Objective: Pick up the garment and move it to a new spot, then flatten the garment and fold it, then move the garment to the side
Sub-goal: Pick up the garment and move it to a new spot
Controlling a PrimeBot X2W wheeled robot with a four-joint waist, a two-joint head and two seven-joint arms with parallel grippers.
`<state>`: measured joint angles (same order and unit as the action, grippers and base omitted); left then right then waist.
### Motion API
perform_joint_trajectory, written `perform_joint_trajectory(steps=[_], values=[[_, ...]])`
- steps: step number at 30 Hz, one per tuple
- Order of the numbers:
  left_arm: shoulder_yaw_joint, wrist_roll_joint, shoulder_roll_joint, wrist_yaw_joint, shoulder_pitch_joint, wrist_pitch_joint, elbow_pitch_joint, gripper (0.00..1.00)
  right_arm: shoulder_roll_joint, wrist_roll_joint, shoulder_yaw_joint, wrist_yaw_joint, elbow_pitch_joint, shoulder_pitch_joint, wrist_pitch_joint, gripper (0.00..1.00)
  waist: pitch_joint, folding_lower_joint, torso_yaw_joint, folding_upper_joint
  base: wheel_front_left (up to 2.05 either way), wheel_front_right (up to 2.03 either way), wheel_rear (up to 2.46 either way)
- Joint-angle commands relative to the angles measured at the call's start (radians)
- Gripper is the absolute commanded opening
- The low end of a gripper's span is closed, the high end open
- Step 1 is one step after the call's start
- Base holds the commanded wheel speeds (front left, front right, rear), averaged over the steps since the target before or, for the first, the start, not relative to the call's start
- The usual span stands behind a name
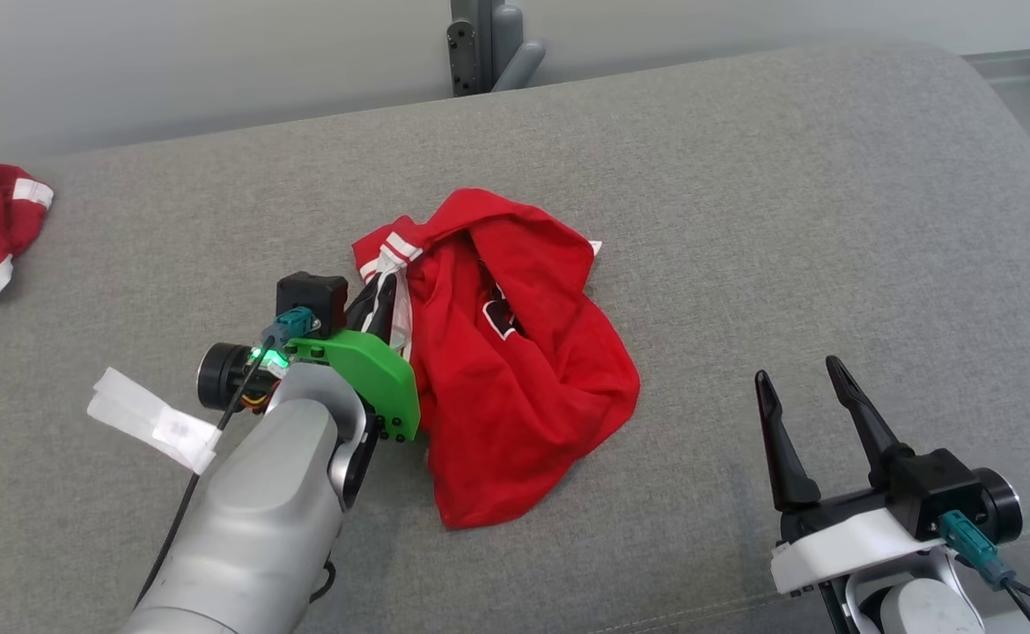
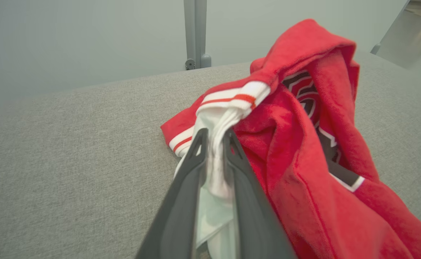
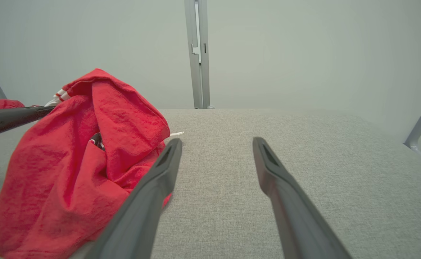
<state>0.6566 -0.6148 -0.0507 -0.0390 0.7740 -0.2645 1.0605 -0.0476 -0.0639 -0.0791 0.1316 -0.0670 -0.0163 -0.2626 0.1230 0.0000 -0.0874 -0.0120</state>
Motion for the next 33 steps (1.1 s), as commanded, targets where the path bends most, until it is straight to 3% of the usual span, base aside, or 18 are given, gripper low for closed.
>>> perform_joint_trajectory(steps=[1,10,19,26,27,28,29,33], values=[[0.002,-0.001,0.0,0.003,0.006,0.0,0.004,0.0,-0.002,0.003,0.001,-0.002,0.003,-0.01,-0.001,1.0,0.011,0.0,-0.014,0.0119,0.0,0.0,0.0],[-0.059,0.101,-0.047,0.087,0.161,0.0,-0.07,0.0,-0.002,-0.006,-0.008,-0.002,0.008,-0.027,-0.001,1.0,0.05,0.0,-0.076,0.0119,0.0,0.0,0.0],[-0.063,0.181,-0.075,0.119,0.356,0.0,-0.026,0.0,-0.002,-0.026,-0.043,-0.002,0.009,-0.054,-0.001,1.0,0.126,0.0,-0.19,0.0119,0.0,0.0,0.0],[-0.035,0.239,-0.05,0.127,0.449,0.0,0.014,0.0,-0.002,-0.045,-0.072,-0.002,0.012,-0.076,-0.001,1.0,0.188,0.0,-0.256,0.0119,0.0,0.0,0.0],[-0.032,0.243,-0.045,0.125,0.451,0.0,0.018,0.18,-0.002,-0.048,-0.075,-0.002,0.013,-0.079,-0.001,1.0,0.195,0.0,-0.261,0.0119,0.0,0.0,0.0],[-0.027,0.247,-0.039,0.118,0.448,0.0,0.022,0.8,-0.002,-0.051,-0.077,-0.002,0.015,-0.082,-0.001,1.0,0.202,0.0,-0.264,0.0119,0.0,0.0,0.0],[-0.025,0.244,-0.032,0.11,0.441,0.0,0.026,1.0,-0.002,-0.055,-0.078,-0.002,0.016,-0.084,0.0,1.0,0.208,0.0,-0.266,0.0119,0.0,0.0,0.0],[-0.015,0.243,-0.015,0.089,0.414,0.001,0.034,1.0,-0.002,-0.061,-0.069,-0.002,0.016,-0.091,0.0,1.0,0.219,0.0,-0.257,0.0119,0.0,0.0,0.0]])
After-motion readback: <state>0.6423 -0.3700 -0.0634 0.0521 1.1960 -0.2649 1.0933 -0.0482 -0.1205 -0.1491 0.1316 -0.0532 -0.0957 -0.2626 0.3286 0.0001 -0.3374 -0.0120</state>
